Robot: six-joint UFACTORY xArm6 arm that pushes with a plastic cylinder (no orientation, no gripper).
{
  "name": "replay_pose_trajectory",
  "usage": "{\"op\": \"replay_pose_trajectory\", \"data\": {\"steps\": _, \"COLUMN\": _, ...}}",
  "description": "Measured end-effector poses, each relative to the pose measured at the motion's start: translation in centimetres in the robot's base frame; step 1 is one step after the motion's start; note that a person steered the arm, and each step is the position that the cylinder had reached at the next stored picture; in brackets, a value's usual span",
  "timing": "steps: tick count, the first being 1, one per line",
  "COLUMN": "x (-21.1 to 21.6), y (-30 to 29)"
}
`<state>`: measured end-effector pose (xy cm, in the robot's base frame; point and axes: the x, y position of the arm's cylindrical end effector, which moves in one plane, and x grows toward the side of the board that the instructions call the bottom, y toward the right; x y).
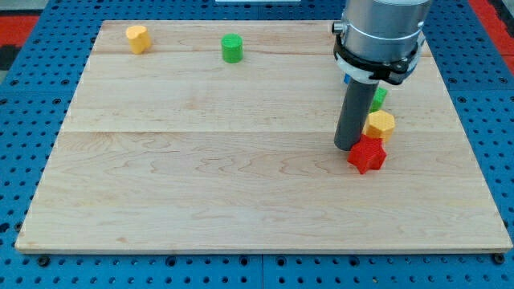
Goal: Move the green circle to the bottom of the yellow heart
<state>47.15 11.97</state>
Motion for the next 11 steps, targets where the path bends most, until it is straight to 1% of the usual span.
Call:
{"op": "replay_pose_trajectory", "data": {"steps": 1, "x": 1.3, "y": -0.7}}
{"op": "replay_pose_trajectory", "data": {"steps": 2, "x": 1.9, "y": 1.3}}
{"op": "replay_pose_trajectory", "data": {"steps": 3, "x": 1.9, "y": 0.8}}
{"op": "replay_pose_trajectory", "data": {"steps": 4, "x": -1.1, "y": -6.5}}
{"op": "replay_pose_trajectory", "data": {"steps": 5, "x": -8.1, "y": -7.0}}
{"op": "replay_pose_trajectory", "data": {"steps": 6, "x": -13.8, "y": -3.2}}
{"op": "replay_pose_trajectory", "data": {"steps": 7, "x": -19.9, "y": -5.1}}
{"op": "replay_pose_trajectory", "data": {"steps": 8, "x": -22.6, "y": -12.9}}
{"op": "replay_pose_trajectory", "data": {"steps": 9, "x": -21.2, "y": -20.6}}
{"op": "replay_pose_trajectory", "data": {"steps": 10, "x": -18.9, "y": -26.1}}
{"op": "replay_pose_trajectory", "data": {"steps": 11, "x": -16.6, "y": -30.1}}
